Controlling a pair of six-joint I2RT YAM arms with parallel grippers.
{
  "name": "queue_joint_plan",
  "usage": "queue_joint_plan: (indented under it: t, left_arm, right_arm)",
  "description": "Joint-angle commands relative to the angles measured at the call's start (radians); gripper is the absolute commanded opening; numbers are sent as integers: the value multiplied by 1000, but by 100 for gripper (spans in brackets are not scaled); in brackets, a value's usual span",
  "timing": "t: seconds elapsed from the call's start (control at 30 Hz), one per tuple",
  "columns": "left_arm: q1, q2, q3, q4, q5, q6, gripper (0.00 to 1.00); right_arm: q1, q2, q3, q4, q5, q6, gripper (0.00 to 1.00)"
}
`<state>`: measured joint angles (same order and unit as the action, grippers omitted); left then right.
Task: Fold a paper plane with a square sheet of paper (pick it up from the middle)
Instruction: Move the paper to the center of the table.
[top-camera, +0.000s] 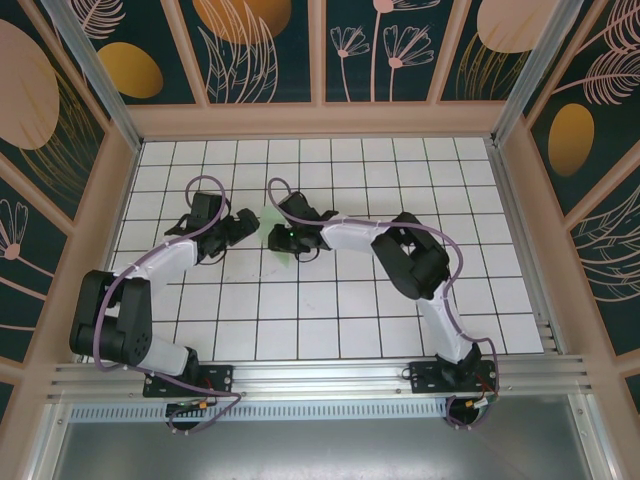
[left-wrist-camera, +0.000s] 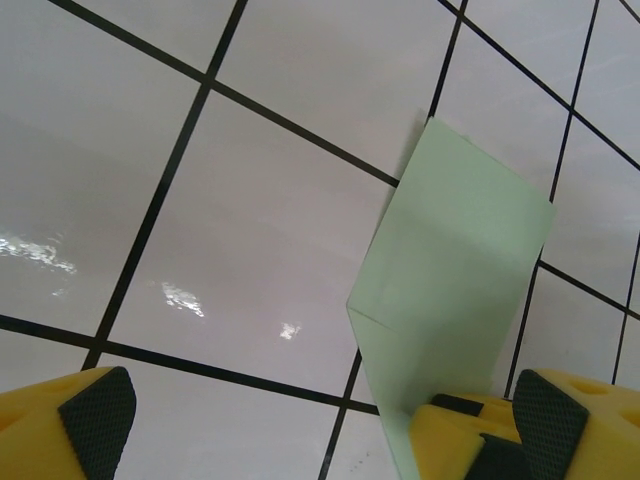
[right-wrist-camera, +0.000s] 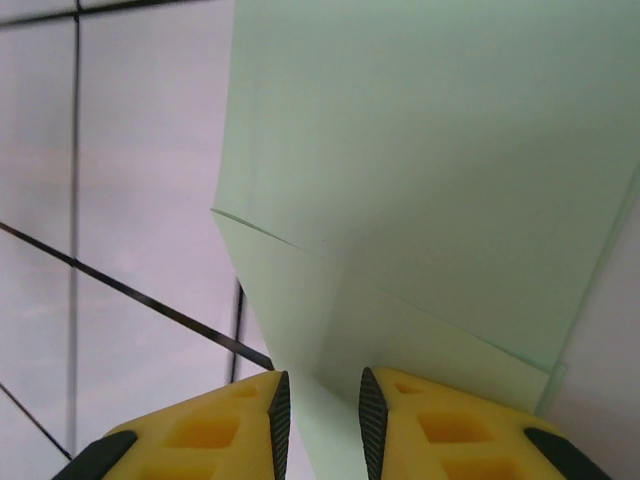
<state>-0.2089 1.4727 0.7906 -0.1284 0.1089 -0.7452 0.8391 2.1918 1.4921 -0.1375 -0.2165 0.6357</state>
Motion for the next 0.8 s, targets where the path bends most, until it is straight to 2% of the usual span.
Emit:
queue_joint_plan:
  t: [0.0, 0.1, 0.17, 0.27, 0.37, 0.5, 0.63, 0.77]
  left_arm:
    - [6, 5, -13, 30, 43, 20, 99]
    - [6, 1, -18, 45, 84, 45, 98]
    - [7, 1, -25, 65, 126, 58, 99]
    - [6, 1, -38, 114, 189, 55, 98]
    - [6, -1, -56, 178, 239, 37, 98]
    - [6, -8, -71, 239, 250, -14, 99]
    - [7, -17, -71, 253, 238, -37, 99]
    - [7, -32, -64, 228, 202, -37, 98]
  right_arm:
    - [-60, -45, -130, -235, 9, -299, 29]
    - [-127, -114, -239, -234, -40, -463, 29]
    - [-167, -153, -259, -224, -81, -519, 29]
    - [-181, -224, -248, -167, -128, -504, 29]
    - [-176, -312, -277, -62, -111, -345, 30]
    - [-160, -389, -358, 64, -14, -9, 30]
    - [-95, -329, -299, 48, 111, 107, 29]
    - [-85, -187, -133, -64, 167, 161, 26]
